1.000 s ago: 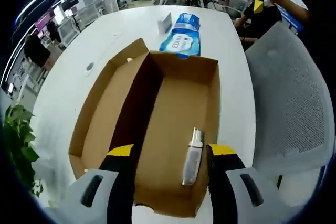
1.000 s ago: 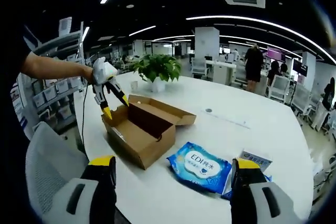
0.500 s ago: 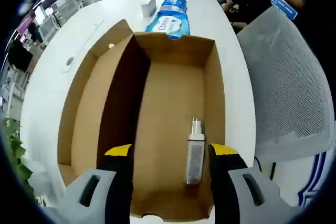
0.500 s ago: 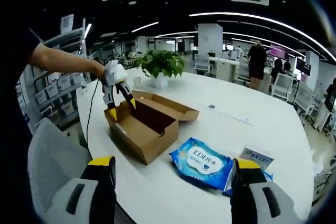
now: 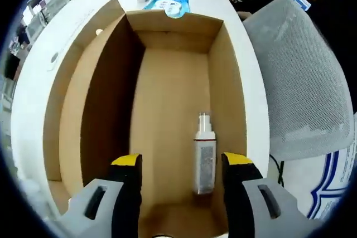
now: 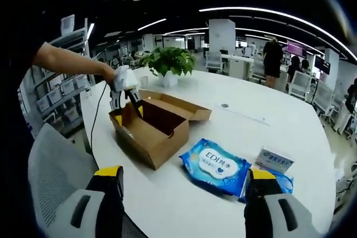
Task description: Operate the shoe box by opening the lid, removing the specified soft item, and placing it in the target area until the item is outside and the box remains undamaged.
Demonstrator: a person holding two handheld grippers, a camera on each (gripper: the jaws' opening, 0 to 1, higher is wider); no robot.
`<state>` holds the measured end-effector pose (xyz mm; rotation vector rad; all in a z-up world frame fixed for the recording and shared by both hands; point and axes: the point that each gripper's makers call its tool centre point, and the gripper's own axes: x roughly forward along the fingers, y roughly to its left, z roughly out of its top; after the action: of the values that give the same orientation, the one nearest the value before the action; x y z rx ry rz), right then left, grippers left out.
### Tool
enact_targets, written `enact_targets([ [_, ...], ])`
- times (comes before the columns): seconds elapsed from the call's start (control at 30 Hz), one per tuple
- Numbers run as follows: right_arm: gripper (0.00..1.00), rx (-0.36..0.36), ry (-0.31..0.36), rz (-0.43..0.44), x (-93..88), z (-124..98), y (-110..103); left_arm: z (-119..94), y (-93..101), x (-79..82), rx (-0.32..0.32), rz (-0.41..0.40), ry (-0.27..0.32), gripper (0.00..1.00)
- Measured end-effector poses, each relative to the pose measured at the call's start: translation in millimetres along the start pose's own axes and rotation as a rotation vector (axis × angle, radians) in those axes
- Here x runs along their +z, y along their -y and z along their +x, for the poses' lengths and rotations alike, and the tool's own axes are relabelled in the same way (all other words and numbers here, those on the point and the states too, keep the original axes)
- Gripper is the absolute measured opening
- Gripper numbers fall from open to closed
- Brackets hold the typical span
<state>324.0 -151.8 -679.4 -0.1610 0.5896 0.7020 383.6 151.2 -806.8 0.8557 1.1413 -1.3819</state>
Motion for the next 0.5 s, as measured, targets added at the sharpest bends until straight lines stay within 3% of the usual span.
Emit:
enact_targets([
  [0.5, 0.89, -0.017, -0.023, 0.026, -5.9, 5.7, 8.5, 21.8, 3.2, -6.9, -0.071, 0.023, -0.013, 0.54],
])
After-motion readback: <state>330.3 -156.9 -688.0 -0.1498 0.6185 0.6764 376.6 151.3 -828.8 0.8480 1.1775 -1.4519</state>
